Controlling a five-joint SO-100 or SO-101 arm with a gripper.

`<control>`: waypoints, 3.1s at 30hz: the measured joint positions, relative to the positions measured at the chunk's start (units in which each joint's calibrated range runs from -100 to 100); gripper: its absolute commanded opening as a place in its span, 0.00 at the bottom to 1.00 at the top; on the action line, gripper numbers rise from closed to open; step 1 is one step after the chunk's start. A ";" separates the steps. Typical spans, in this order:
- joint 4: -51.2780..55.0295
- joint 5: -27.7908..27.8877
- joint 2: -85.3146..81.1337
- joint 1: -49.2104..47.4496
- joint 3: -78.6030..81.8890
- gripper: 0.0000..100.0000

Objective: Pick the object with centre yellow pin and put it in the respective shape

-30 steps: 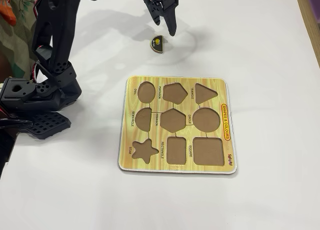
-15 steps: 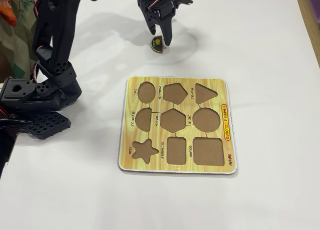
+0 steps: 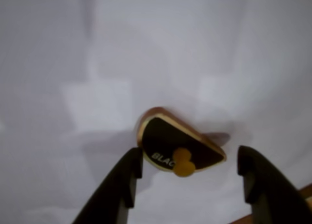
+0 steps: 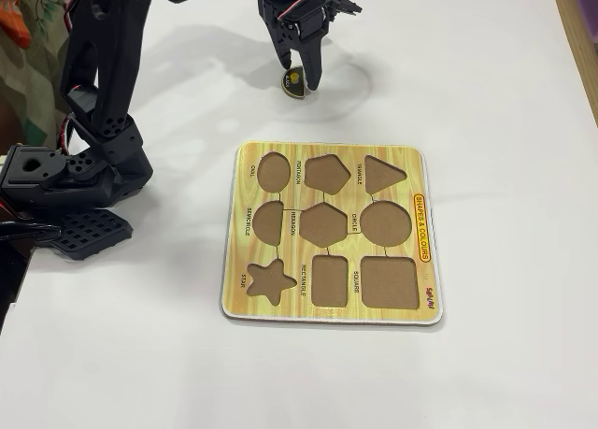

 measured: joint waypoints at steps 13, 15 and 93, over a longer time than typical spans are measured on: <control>0.00 0.00 0.00 1.03 0.00 0.10; 0.00 0.00 0.00 1.03 0.00 0.10; -0.17 15.08 -57.04 30.87 58.63 0.01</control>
